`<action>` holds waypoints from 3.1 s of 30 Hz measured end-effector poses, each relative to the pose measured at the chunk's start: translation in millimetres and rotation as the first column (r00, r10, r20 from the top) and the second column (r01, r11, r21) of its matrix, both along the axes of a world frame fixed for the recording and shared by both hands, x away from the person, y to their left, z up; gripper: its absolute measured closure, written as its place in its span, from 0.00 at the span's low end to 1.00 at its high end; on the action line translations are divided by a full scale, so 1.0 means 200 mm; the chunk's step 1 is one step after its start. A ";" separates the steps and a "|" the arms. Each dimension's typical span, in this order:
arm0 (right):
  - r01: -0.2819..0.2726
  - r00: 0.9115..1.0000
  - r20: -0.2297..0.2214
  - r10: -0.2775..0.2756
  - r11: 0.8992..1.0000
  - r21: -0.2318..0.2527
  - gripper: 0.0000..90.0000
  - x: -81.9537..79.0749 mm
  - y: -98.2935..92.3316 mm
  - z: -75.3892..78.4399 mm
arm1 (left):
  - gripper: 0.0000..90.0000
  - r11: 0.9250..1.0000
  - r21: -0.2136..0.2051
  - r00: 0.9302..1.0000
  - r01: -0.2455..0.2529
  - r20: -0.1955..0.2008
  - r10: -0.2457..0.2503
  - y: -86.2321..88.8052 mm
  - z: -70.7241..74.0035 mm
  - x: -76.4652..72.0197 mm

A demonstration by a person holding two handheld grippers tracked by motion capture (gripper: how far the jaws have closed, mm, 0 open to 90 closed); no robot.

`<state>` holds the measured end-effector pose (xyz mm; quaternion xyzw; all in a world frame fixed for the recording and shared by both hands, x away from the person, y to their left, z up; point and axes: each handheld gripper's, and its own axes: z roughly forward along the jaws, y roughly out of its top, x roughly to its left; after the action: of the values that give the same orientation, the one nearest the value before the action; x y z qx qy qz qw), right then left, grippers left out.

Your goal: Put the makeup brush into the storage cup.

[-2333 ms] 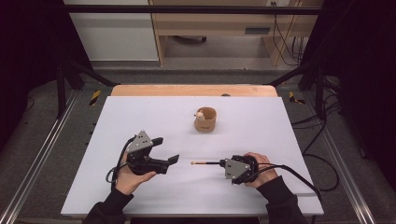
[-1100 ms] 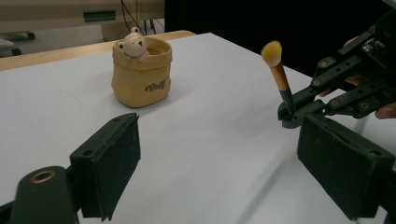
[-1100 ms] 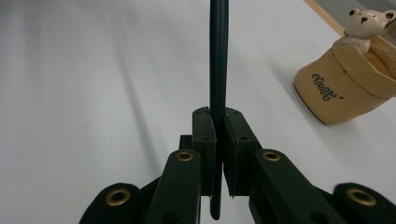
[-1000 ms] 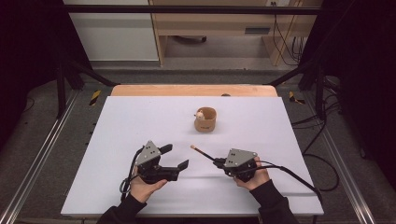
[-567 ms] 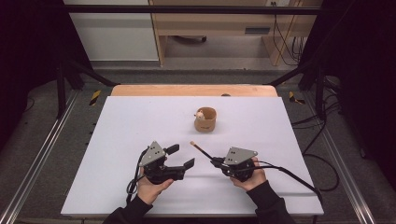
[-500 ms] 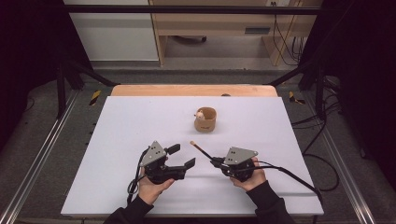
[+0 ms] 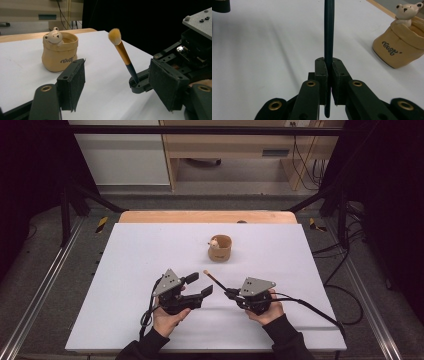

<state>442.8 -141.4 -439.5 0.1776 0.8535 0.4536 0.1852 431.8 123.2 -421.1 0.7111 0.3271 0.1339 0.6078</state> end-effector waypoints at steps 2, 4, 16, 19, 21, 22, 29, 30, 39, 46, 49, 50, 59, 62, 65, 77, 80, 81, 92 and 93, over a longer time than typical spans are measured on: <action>0.004 1.000 0.000 -0.004 1.000 0.012 0.94 0.00 0.00 0.00 | 0.35 1.000 -0.006 1.000 -0.001 -0.002 0.001 -0.01 0.00 0.00; 0.004 1.000 -0.002 -0.004 1.000 0.015 0.94 0.00 0.00 0.00 | 0.36 1.000 -0.005 1.000 -0.006 0.002 0.006 -0.01 0.00 0.00; 0.027 1.000 -0.014 -0.026 0.999 0.034 0.94 0.00 0.01 0.00 | 0.44 0.997 -0.055 0.999 -0.054 -0.005 0.054 -0.05 0.00 -0.01; 0.028 1.000 -0.014 -0.028 0.999 0.037 0.94 0.00 0.01 0.00 | 0.46 0.996 -0.066 0.998 -0.066 -0.004 0.065 -0.06 0.00 -0.01; 0.029 1.000 -0.012 -0.028 0.999 0.041 0.94 0.00 0.01 0.00 | 0.48 0.995 -0.075 0.998 -0.071 -0.004 0.071 -0.06 0.00 -0.01; 0.031 0.999 -0.014 -0.030 0.999 0.044 0.94 0.00 0.01 0.00 | 0.49 0.994 -0.078 0.997 -0.071 -0.005 0.071 -0.07 0.00 -0.01; 0.036 0.999 -0.018 -0.035 0.998 0.048 0.94 -0.01 0.01 0.00 | 0.54 0.991 -0.099 0.996 -0.089 -0.017 0.088 -0.09 -0.01 -0.01; 0.034 0.999 -0.018 -0.034 0.998 0.050 0.94 -0.01 0.01 0.00 | 0.56 0.991 -0.102 0.996 -0.090 -0.018 0.089 -0.10 -0.02 -0.01; 0.040 0.999 -0.028 -0.038 0.997 0.060 0.94 0.00 0.02 0.00 | 0.64 0.985 -0.129 0.994 -0.111 -0.027 0.109 -0.13 -0.03 -0.01; 0.042 0.999 -0.033 -0.040 0.997 0.060 0.94 0.00 0.02 -0.01 | 0.70 0.981 -0.145 0.992 -0.128 -0.033 0.124 -0.13 -0.03 -0.01; 0.045 0.998 -0.035 -0.043 0.997 0.061 0.94 0.00 0.02 -0.01 | 0.72 0.980 -0.150 0.991 -0.130 -0.038 0.126 -0.13 -0.03 0.00; 0.045 0.998 -0.034 -0.043 0.997 0.064 0.94 0.00 0.02 -0.01 | 0.74 0.980 -0.152 0.991 -0.131 -0.040 0.127 -0.13 -0.03 0.00; 0.041 0.999 -0.035 -0.039 0.997 0.067 0.94 -0.01 0.03 -0.01 | 0.81 0.976 -0.162 0.989 -0.144 -0.052 0.137 -0.14 -0.03 -0.01; 0.043 0.998 -0.040 -0.040 0.996 0.073 0.94 -0.01 0.03 -0.01 | 0.83 0.976 -0.164 0.989 -0.146 -0.053 0.139 -0.14 -0.03 -0.01; 0.041 0.998 -0.043 -0.038 0.996 0.074 0.94 -0.01 0.03 -0.01 | 0.85 0.976 -0.165 0.989 -0.145 -0.055 0.138 -0.14 -0.03 -0.01; 0.042 0.998 -0.050 -0.038 0.996 0.084 0.94 0.00 0.03 -0.02 | 0.87 0.973 -0.179 0.988 -0.146 -0.067 0.136 -0.14 -0.02 -0.02; 0.044 0.998 -0.058 -0.039 0.995 0.090 0.94 0.00 0.03 -0.02 | 0.88 0.974 -0.179 0.989 -0.141 -0.064 0.132 -0.14 -0.02 -0.02; 0.044 0.998 -0.058 -0.039 0.995 0.090 0.94 0.00 0.03 -0.02 | 0.88 0.974 -0.180 0.990 -0.138 -0.062 0.129 -0.14 -0.02 -0.02; 0.060 0.996 -0.076 -0.053 0.994 0.090 0.92 0.00 0.04 -0.02 | 0.92 0.978 -0.175 0.993 -0.112 -0.054 0.104 -0.16 0.00 -0.03; 0.061 0.996 -0.076 -0.054 0.994 0.091 0.92 0.00 0.04 -0.02 | 0.92 0.978 -0.176 0.993 -0.112 -0.054 0.104 -0.15 0.00 -0.03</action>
<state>442.1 -134.3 -443.1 0.2273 0.8321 0.4805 0.1584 424.9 92.4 -420.3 0.6376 0.3893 0.1210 0.6537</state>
